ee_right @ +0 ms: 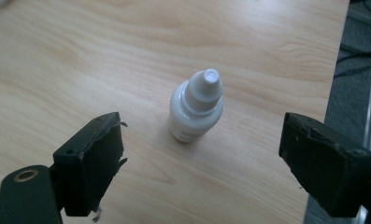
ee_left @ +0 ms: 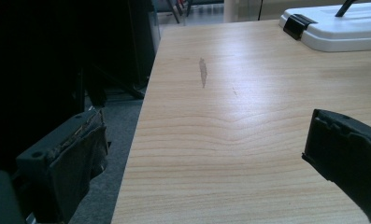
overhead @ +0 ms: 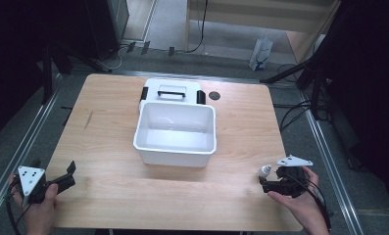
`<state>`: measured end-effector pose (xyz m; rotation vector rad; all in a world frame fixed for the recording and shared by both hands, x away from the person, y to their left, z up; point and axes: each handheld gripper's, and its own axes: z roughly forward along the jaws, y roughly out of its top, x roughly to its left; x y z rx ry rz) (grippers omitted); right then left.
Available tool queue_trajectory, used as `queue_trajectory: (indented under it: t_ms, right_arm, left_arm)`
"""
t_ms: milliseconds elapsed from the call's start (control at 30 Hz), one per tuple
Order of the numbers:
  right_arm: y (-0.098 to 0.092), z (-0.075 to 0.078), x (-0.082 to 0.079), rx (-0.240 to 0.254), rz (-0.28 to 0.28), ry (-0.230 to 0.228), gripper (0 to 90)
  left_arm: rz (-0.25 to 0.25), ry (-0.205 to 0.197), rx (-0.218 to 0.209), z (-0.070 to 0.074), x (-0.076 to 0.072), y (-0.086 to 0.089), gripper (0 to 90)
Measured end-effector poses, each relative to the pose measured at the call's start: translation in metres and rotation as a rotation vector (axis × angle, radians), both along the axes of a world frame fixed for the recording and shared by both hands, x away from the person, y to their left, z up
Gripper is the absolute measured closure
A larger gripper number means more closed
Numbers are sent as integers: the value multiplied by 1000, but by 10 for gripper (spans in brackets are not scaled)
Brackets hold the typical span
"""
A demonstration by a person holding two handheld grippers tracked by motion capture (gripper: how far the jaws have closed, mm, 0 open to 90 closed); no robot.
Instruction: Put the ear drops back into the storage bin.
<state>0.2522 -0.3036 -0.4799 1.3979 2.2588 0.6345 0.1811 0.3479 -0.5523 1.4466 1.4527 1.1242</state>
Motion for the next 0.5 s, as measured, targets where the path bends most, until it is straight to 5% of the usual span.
queue_trajectory:
  t_ms: [233,500]
  right_arm:
    - [13,5,25,-133,55,199,199]
    - [17,11,51,-165,70,309,312]
  left_arm:
    - [-1,3,0,0,0,0,2]
    - [-2,4,-2,0,0,0,2]
